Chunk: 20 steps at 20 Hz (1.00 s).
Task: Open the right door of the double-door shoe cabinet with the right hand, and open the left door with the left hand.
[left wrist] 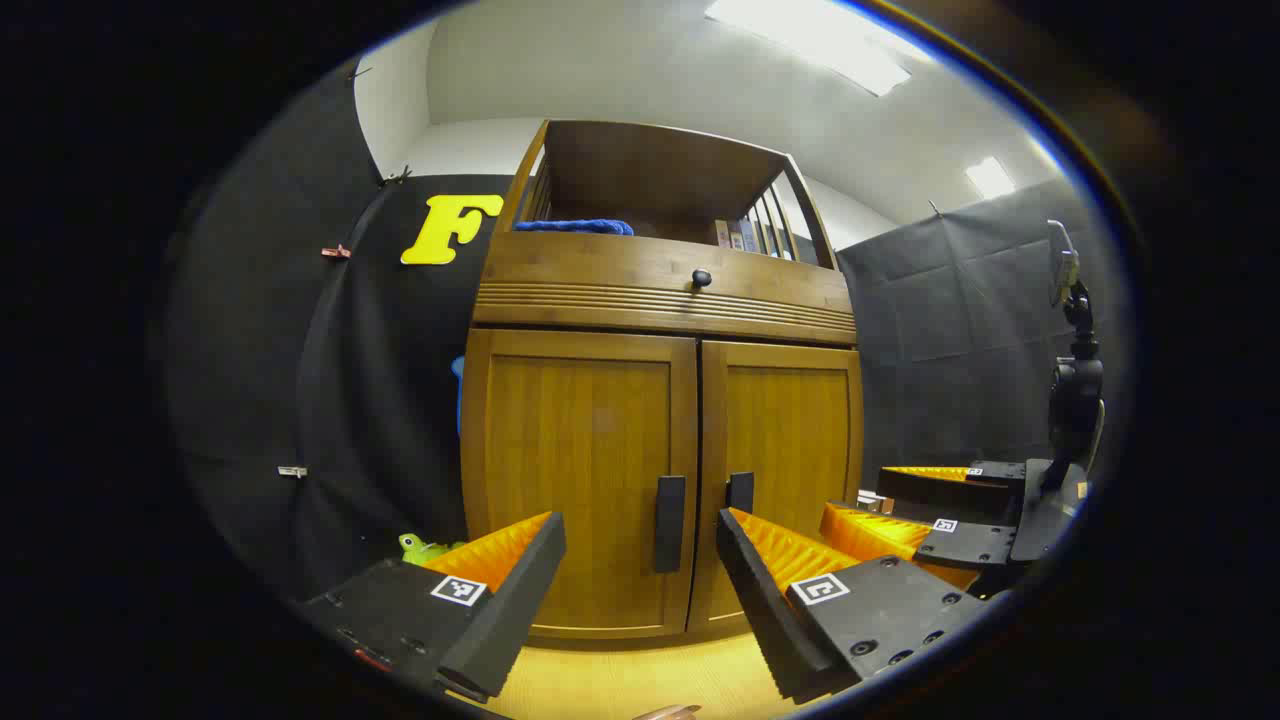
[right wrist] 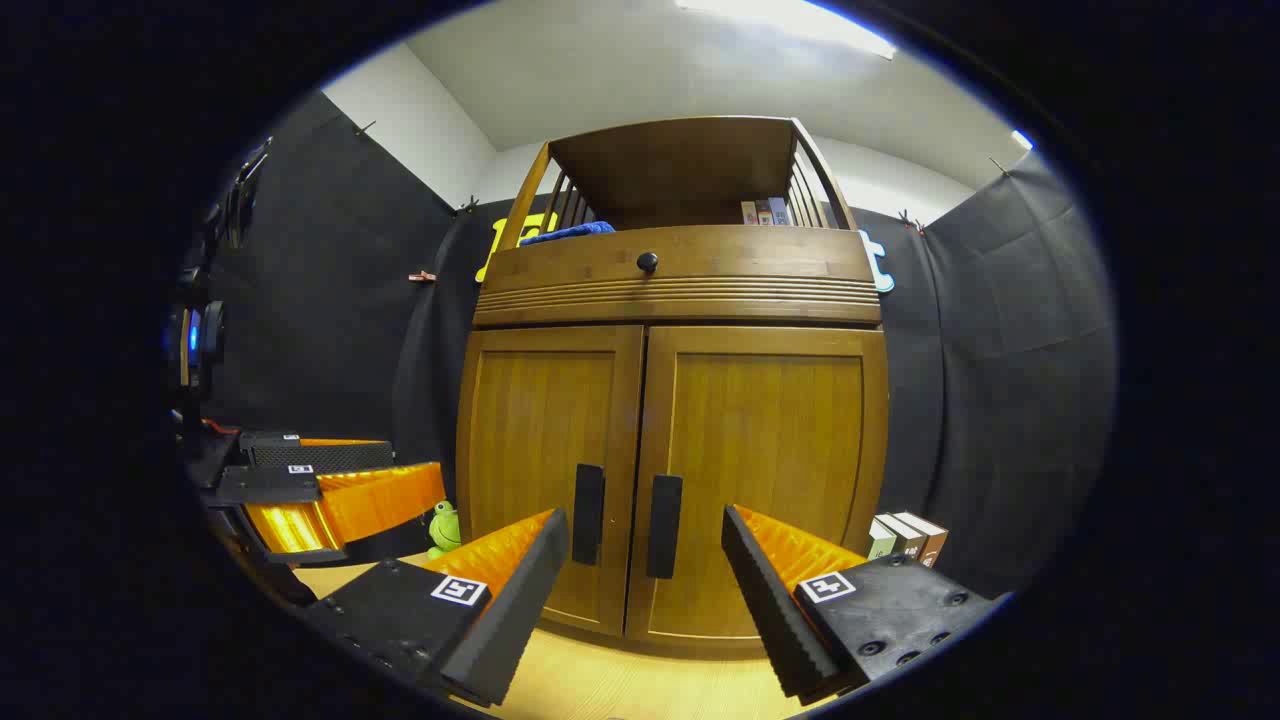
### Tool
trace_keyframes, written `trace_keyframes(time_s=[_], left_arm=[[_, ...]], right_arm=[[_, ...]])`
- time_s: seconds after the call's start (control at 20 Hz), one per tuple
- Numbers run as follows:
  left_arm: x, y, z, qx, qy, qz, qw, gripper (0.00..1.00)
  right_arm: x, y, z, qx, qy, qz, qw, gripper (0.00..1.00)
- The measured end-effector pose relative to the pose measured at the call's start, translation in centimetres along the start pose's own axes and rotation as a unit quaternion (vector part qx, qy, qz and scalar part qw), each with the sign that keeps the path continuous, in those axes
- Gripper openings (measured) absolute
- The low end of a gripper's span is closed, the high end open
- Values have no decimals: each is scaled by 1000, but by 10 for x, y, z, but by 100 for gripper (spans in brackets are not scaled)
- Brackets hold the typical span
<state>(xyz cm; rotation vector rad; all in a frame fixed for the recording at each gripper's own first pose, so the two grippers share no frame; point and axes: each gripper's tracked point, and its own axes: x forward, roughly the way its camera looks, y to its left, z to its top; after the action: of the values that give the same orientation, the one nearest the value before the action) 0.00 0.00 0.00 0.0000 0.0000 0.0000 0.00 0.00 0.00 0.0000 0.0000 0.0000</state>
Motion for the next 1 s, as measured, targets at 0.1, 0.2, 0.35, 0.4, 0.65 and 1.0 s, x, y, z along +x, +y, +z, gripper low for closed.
trace_keyframes(time_s=[0.1, 0.2, 0.35, 0.4, 0.65, 1.0], left_arm=[[-1, 1, 2, -1, -4, 1, 1000, 95], [-3, 1, 2, 3, -6, 3, 1000, 95], [-3, -2, -3, 18, -1, -2, 1000, 95], [-2, -3, -4, 21, 2, -3, 1000, 94], [0, -5, -4, 17, 4, -9, 1000, 95], [-5, 4, 3, 8, -9, 2, 1000, 95]], right_arm=[[-1, 1, 0, -1, 1, 1, 1000, 95], [-2, 2, 1, -2, 1, 1, 1000, 97], [-2, 2, 2, -2, -1, 0, 1000, 97], [-3, 2, 2, -2, -2, -1, 1000, 97], [-3, 2, 3, -6, -2, -3, 1000, 97], [4, 1, 0, -9, 3, -8, 1000, 97]])
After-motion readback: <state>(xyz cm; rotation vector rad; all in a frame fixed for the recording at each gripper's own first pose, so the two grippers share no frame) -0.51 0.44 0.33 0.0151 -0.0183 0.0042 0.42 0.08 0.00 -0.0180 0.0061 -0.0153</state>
